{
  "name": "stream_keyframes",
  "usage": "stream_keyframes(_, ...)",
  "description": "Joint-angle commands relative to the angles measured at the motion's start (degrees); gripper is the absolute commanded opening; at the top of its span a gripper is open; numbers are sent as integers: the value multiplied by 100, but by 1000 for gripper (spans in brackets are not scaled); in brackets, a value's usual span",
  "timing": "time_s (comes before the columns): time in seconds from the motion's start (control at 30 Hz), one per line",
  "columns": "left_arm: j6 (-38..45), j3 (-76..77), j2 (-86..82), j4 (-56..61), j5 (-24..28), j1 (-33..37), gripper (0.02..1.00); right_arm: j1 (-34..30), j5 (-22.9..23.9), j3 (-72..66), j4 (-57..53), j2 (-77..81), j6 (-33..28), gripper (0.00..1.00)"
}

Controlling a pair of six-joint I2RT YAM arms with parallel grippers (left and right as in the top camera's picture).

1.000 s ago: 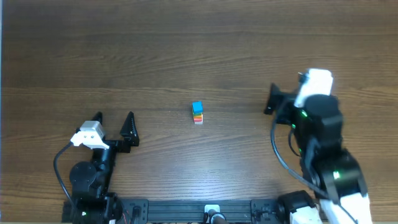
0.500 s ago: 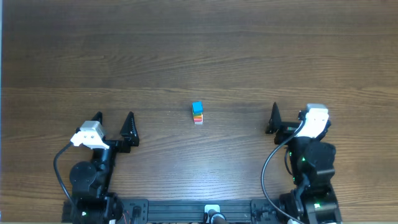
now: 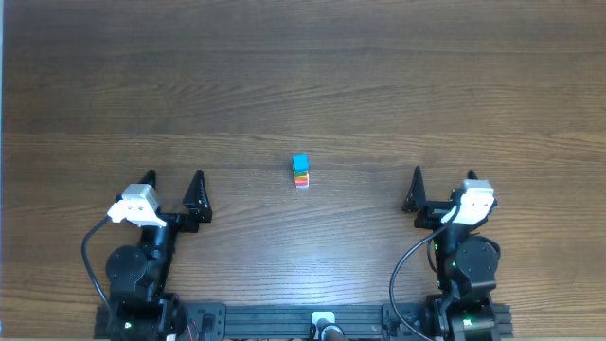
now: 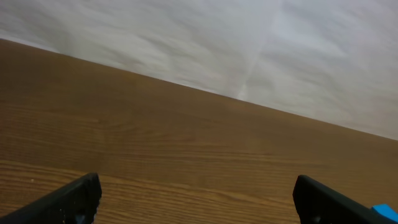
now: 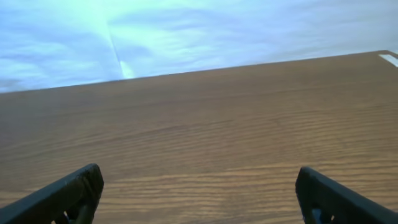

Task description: Stack Cubes

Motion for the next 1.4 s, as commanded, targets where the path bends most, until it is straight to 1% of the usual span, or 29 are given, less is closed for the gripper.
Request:
stream_keyframes(0.03,79,-31,-42,-20,37,-22,1000,-203,44,-101,35,-175,-46,991)
stream_keyframes(0.17,79,-31,-42,-20,37,-22,1000,-286,391,-101,-15,-175,-44,991)
stream_keyframes(0.2,76,-31,-42,-20,37,-22,998,-284,402,-101,-17,-175,-44,993)
stream_keyframes(1.4,79,-31,-42,-20,37,-22,998,-284,400,-101,-28,-164,-44,993)
